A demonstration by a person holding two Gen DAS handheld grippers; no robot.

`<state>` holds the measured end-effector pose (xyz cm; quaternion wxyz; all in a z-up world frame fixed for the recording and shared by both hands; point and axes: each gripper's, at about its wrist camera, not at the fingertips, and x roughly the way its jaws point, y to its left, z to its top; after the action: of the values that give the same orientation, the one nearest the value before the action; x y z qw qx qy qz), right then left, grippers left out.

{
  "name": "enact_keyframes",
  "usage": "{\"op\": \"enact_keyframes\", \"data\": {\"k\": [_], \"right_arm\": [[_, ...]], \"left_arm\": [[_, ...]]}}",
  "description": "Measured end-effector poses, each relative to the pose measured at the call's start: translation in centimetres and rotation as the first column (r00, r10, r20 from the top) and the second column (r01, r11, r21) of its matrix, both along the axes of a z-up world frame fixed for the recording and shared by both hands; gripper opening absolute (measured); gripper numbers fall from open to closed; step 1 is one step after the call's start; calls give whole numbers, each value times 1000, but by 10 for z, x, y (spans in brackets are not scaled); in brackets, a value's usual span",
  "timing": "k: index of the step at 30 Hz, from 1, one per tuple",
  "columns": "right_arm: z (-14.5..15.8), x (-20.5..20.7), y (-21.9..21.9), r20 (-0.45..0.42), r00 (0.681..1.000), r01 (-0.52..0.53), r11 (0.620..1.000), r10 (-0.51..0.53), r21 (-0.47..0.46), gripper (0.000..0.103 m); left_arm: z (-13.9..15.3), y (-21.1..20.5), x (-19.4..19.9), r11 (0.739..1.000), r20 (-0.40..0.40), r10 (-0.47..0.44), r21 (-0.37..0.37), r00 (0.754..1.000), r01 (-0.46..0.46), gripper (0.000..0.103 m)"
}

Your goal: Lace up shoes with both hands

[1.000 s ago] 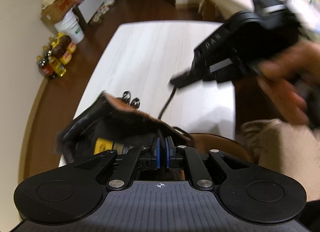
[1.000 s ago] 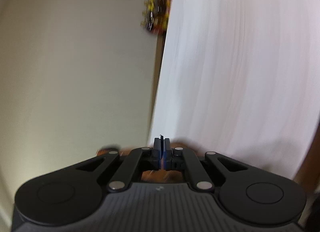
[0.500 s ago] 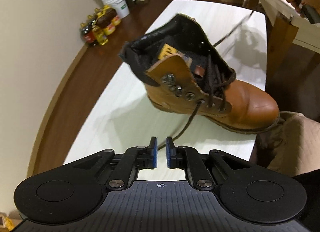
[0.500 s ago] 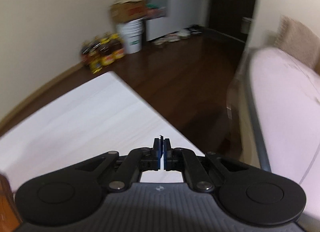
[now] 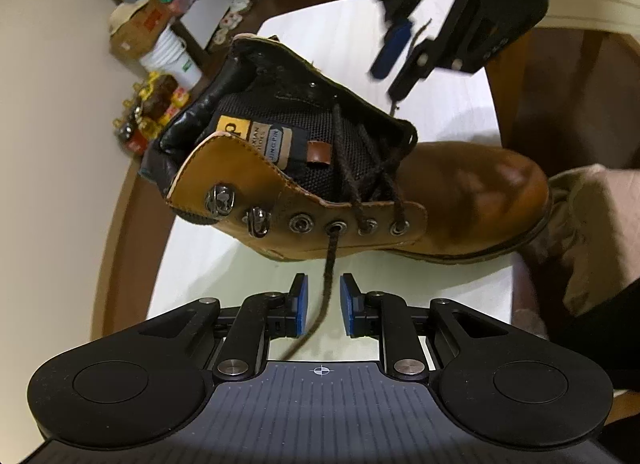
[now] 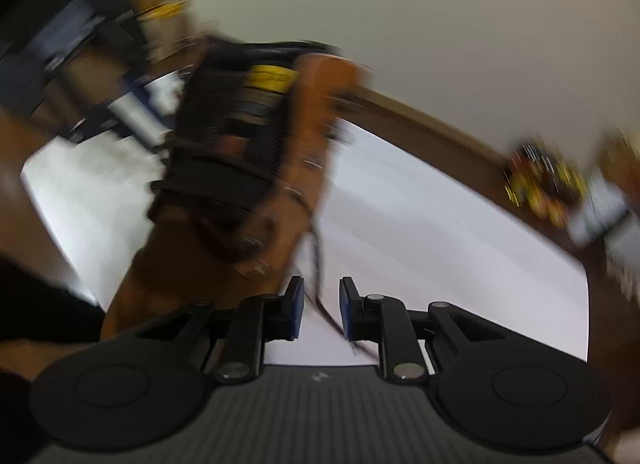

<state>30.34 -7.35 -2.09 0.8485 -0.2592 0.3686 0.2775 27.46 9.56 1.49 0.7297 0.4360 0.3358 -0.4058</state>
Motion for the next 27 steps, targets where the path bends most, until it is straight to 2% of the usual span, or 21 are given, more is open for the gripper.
{"op": "enact_keyframes", "data": {"k": [5, 6, 7, 8, 10, 11, 13, 14, 15, 17, 21, 25, 27], "right_arm": [[-2, 21, 23, 41, 998, -55, 998, 57, -36, 18], [-3, 24, 27, 41, 996, -72, 996, 75, -54, 12], [-3, 26, 30, 34, 996, -83, 994, 86, -64, 4], [-2, 27, 32, 22, 995, -91, 993, 92, -71, 4], [-1, 28, 33, 13, 997, -81, 993, 82, -86, 3], [-4, 29, 32, -2, 998, -67, 993, 67, -93, 3], [-16, 30, 27, -50, 998, -30, 994, 24, -110, 2], [-21, 31, 24, -73, 997, -12, 993, 3, -119, 2], [-27, 32, 22, -97, 995, 6, 992, -19, -128, 2], [-35, 33, 18, -130, 990, 31, 989, -50, -142, 2], [-36, 34, 26, -175, 981, 58, 992, -78, -115, 2], [-37, 33, 36, -220, 971, 68, 992, -91, -109, 2], [-34, 34, 42, -248, 963, 81, 992, -104, -99, 2]], "left_arm": [[-10, -6, 0, 999, 24, -42, 18, 999, 41, 20], [-12, -8, -1, 999, 26, -45, 19, 999, 45, 20], [-13, -11, 0, 999, 17, -45, 17, 999, 44, 10], [-12, -13, 1, 999, 2, -36, 2, 999, 36, 3], [-11, -16, 3, 1000, -23, -6, -26, 1000, 5, 3], [-13, -13, 1, 1000, -26, -6, -19, 1000, 5, 2], [-26, -11, 0, 999, -58, 1, 44, 998, 2, 2], [-45, -4, -3, 993, -152, 16, 117, 988, 2, 1], [-49, 0, -5, 992, -166, 13, 129, 986, 9, 1], [-48, 5, -11, 993, -195, 4, 117, 981, 19, 1], [-48, 3, -12, 994, -212, 2, 110, 977, 21, 2], [-51, 3, -16, 990, -218, -18, 133, 976, 48, 2], [-47, 4, -18, 992, -228, -3, 118, 974, 31, 2]]}}
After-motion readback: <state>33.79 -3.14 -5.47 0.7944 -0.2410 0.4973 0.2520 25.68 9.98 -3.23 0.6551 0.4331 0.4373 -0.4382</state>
